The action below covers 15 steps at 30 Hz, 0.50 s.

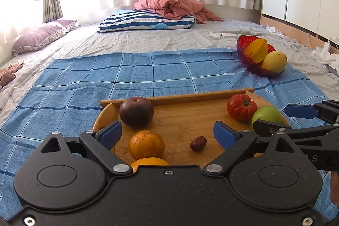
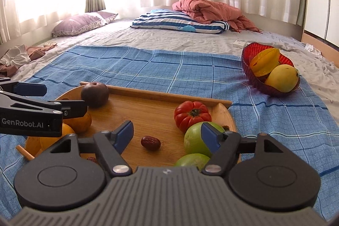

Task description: Organize fruits

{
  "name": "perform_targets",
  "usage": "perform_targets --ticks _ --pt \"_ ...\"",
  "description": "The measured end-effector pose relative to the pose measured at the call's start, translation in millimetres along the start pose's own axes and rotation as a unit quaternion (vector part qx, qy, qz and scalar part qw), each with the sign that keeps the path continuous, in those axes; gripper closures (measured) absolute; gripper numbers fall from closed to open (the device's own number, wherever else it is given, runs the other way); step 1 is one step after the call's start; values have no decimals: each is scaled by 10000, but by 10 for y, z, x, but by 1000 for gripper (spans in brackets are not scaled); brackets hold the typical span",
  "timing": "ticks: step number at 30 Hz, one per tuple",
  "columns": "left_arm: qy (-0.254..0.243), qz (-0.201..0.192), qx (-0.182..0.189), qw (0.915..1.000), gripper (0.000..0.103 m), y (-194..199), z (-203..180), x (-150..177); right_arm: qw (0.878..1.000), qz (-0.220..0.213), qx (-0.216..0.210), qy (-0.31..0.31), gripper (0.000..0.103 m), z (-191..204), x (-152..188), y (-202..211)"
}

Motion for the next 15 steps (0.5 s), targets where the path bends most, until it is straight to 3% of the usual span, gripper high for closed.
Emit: perform_targets --ticks 15 --pt "131 -95 65 9998 9 245 61 135 9989 -377 -40 -259 17 -14 18 274"
Point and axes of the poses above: each gripper's, at about its wrist camera, not at the fingertips, and y roughly against the way its jaws point, z to its left, x to its underside, the point moved 3 cm from there along -y, roughly the way its jaws point, and after that the axes turned 2 degrees about y, right-handed, at the moved point
